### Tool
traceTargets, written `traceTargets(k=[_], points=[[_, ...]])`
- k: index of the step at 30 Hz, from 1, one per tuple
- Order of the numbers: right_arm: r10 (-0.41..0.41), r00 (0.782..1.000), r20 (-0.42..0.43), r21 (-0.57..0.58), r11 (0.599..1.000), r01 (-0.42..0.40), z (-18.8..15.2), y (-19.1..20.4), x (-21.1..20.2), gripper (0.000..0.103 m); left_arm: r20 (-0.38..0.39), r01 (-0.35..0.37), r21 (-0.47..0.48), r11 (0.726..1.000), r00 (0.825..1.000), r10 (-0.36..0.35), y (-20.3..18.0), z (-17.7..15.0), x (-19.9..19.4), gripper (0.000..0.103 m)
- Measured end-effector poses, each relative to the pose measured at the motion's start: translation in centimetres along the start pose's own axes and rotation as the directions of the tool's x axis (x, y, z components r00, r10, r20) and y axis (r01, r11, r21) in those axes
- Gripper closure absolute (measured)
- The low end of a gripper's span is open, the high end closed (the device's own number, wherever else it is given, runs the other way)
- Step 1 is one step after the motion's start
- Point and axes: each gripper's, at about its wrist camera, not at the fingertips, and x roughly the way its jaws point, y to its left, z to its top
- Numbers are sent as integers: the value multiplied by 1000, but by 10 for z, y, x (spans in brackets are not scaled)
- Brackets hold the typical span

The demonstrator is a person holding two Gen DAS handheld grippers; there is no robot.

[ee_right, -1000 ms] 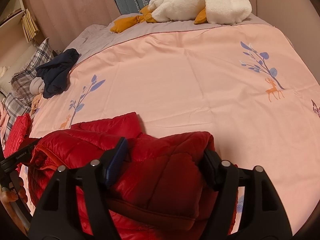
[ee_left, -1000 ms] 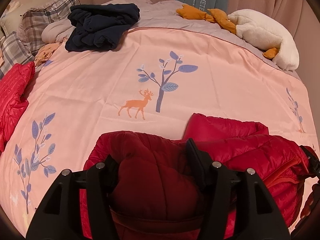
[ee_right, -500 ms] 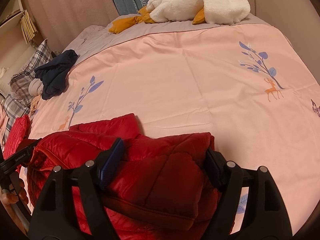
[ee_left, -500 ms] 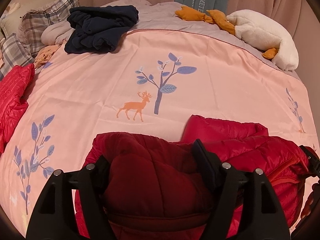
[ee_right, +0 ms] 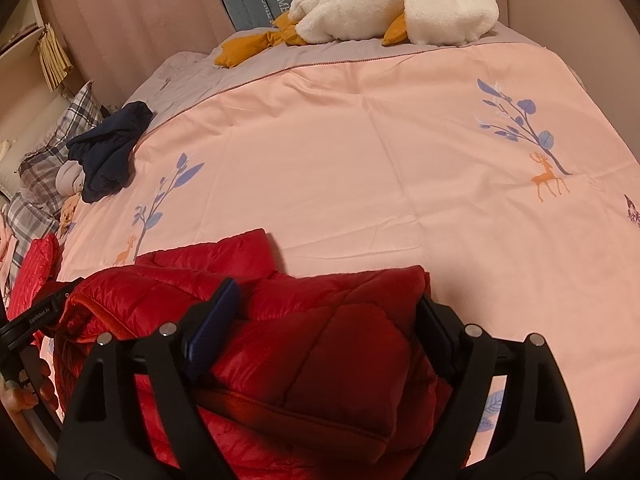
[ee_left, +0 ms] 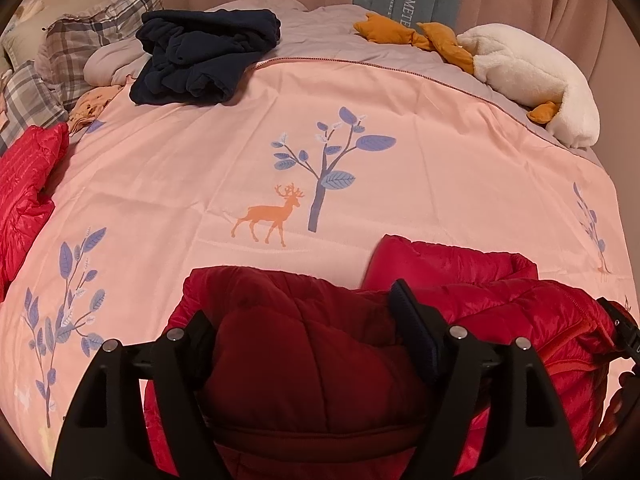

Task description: Fold large clothes

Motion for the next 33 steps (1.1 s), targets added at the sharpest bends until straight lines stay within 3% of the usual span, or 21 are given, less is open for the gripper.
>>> traceTargets(k=[5,8,33], points=[[-9,1000,4,4,1000,9,1,-2,1,14,10,4,-8,1000,1000,-4,1,1,-2,24],[-39,999,25,9,999,39,2,-5,-2,7,14,4,-13,1000,1000,-3,1,1,-4,23],[-36,999,28,21,999,35,2,-7,-2,6,44,23,-50,998,999,-21,2,8,-14,11]])
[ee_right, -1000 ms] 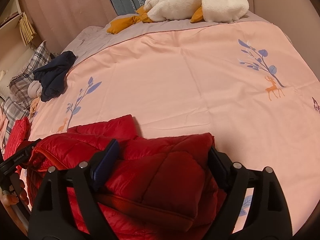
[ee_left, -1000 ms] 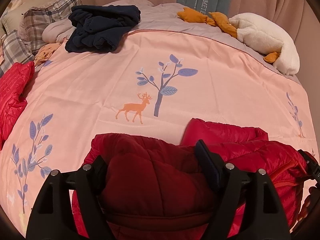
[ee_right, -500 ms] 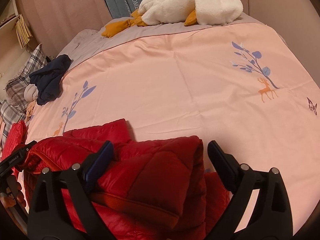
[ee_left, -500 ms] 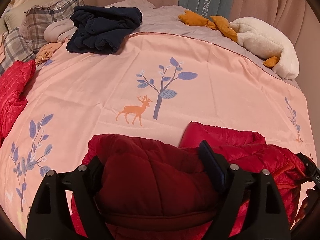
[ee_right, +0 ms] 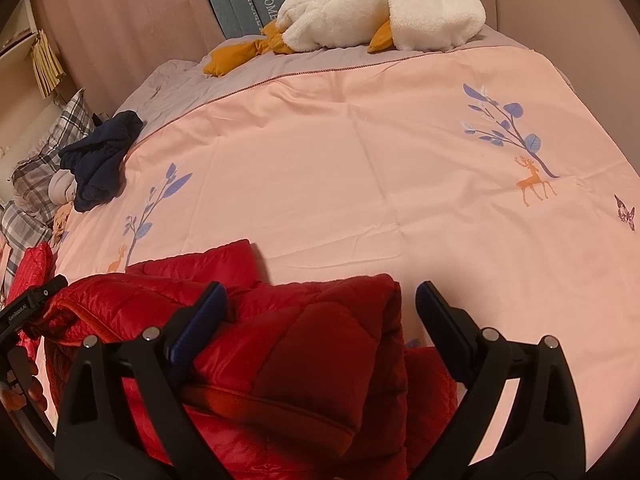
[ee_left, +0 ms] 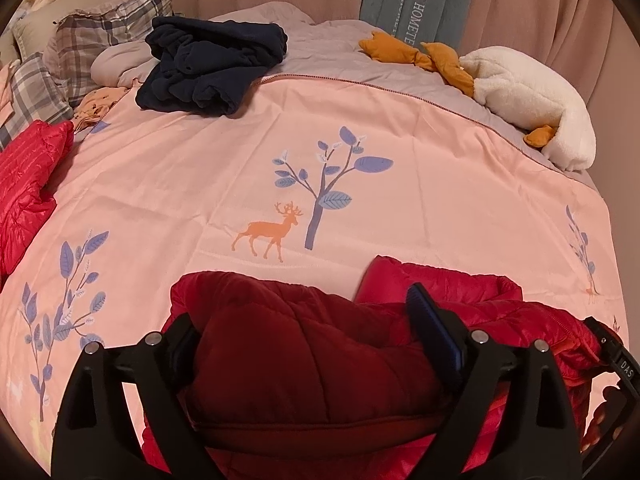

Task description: Fold large clothes

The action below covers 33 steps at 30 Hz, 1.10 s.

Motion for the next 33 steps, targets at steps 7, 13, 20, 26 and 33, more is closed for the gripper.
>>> traceTargets(k=[7,13,20,26,33], points=[[4,1000,15,3,1000,-4,1,-1,-4,5,-36,44,-29,999,998,-46,5,7,2,3],[-1,998,62,7,1000,0,1,-3,-20,5,-70,59,-47,997,996,-62,8,10,9,1],[86,980,178,-110,992,-67,-6,14,-65,5,-98,75,-92,993,992,-84,16,13,11,1],[329,940,85,-302,908,-291,-32,36,-85,5,-114,111,-86,990,986,-120,21,17,4,1],[140,988,-63,-315,937,-153,-30,78,-3,22,-68,113,-64,992,991,-117,38,21,-20,1]])
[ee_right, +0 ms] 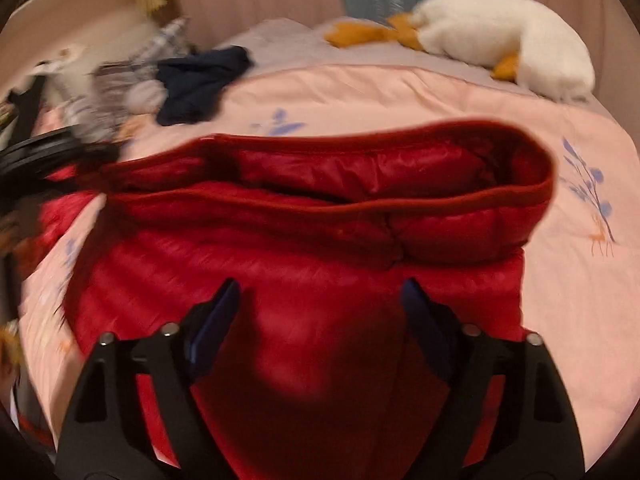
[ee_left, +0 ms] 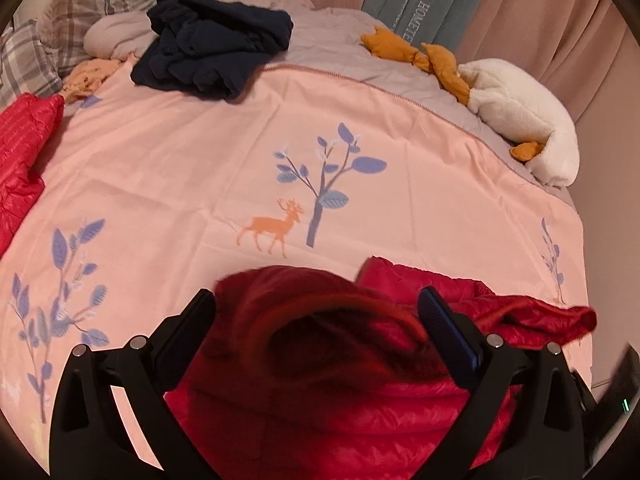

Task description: Fold large clothes

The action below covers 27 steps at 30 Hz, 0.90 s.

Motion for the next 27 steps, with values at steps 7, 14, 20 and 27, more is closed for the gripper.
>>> traceTargets(k=[7,14,20,27], points=[[-119,993,5,235,965,114,39,-31,33,22,108,-36,136,990,994,21,-1,1,-31,1],[-153,988,-31,113,981,156,38,-29,42,20,2,35,282,959,999,-38,-37,-14,21,1],[-220,967,-131,158,958,239,25,-57,63,18,-115,-101,183,978,986,123,-16,-16,86,1],[-271,962,-23,190,944,270,14,-62,24,17,-61,-186,60,981,980,189,29,-14,66,1]])
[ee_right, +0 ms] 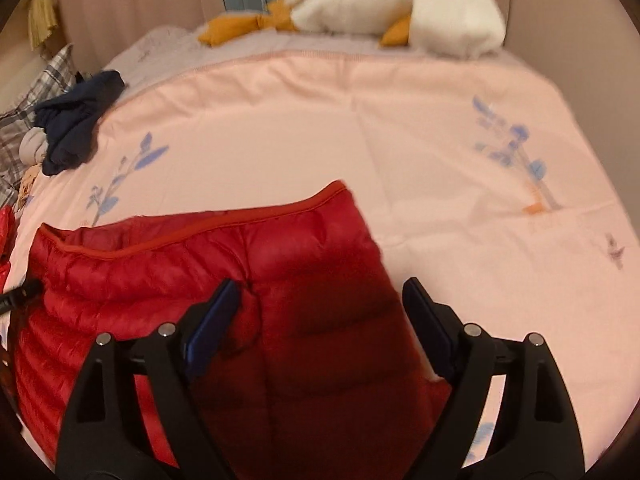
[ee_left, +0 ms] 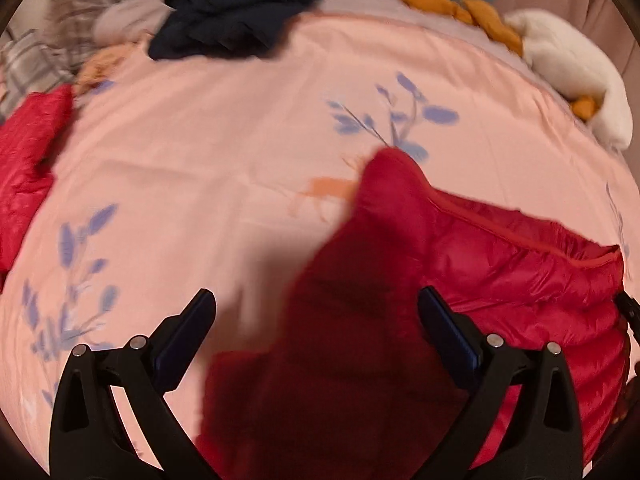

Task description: Fold large clothes

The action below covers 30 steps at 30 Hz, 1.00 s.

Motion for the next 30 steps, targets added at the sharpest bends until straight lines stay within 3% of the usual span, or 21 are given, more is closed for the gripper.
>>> traceTargets(k=[4,9,13,16,20,25,30], points=[[87,994,72,-37,996,-84,-19,3,-44,16,126,32,61,998,991,-40,4,-18,-44,1],[140,984,111,-85,988,-131,-55,17,-81,15,230,84,206,975,964,-132,-27,-58,-95,1],[165,980,107,-123,981,-152,-82,37,-92,15,276,86,300,950,946,-173,-63,-99,-112,1],[160,982,97,-175,974,-141,-98,52,-91,15,316,42,327,944,937,-151,-81,-121,-111,1],[127,989,75,-184,977,-111,-106,58,-76,15,256,25,308,951,961,-109,-84,-135,-76,1],[84,993,84,-169,983,-69,-109,47,-71,15,244,39,222,974,965,-95,-55,-136,-68,1],[50,994,96,-113,993,-39,-110,25,-76,15,246,5,158,987,968,-45,-21,-134,-74,1]])
